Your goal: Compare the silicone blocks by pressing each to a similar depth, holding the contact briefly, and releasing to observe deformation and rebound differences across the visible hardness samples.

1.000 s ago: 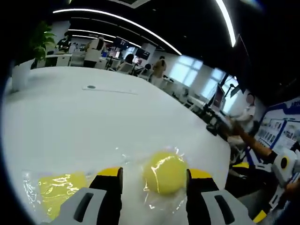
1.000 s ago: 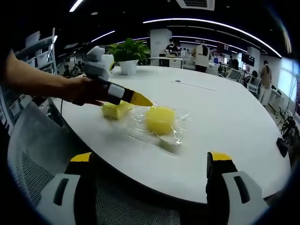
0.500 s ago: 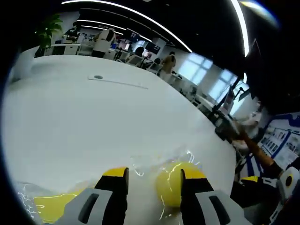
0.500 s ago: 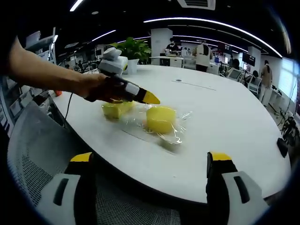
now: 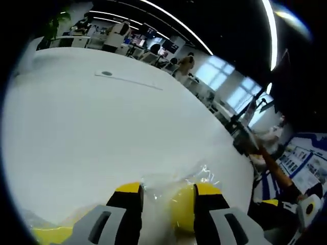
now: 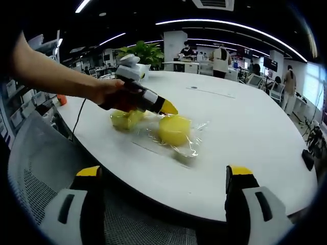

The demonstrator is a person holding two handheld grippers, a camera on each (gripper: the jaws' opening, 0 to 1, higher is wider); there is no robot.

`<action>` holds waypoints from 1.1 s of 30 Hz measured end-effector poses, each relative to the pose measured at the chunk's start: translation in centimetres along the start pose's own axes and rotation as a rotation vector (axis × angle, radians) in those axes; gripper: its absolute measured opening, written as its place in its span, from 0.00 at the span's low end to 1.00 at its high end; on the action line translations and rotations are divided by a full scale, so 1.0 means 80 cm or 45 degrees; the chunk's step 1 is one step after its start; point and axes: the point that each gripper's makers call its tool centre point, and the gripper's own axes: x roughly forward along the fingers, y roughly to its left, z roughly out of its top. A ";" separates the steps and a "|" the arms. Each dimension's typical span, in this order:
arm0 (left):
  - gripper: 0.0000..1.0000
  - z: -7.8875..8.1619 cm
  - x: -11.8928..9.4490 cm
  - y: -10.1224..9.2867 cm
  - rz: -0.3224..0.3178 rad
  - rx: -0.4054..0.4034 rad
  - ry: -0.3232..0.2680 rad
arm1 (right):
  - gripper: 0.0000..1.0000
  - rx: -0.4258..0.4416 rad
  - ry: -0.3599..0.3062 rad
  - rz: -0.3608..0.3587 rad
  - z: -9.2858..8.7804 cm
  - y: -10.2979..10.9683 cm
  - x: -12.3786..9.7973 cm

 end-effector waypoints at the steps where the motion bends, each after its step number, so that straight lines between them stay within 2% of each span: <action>1: 0.35 -0.001 0.000 0.000 -0.003 -0.004 0.006 | 0.93 0.000 -0.001 0.001 0.000 0.000 0.000; 10: 0.31 0.000 0.005 0.007 -0.023 -0.083 0.057 | 0.93 0.003 -0.006 0.004 0.002 0.003 0.001; 20: 0.29 -0.004 0.008 0.006 -0.060 -0.094 0.093 | 0.92 0.000 -0.001 0.013 0.001 0.007 0.001; 25: 0.17 -0.004 0.010 0.014 -0.030 -0.093 0.088 | 0.92 0.000 0.001 0.017 0.000 0.009 0.001; 28: 0.16 -0.005 0.011 0.016 -0.033 -0.115 0.092 | 0.91 -0.001 0.005 0.019 -0.001 0.010 0.002; 33: 0.07 -0.005 0.012 0.013 -0.042 -0.055 0.085 | 0.91 -0.003 0.007 0.023 -0.001 0.011 0.002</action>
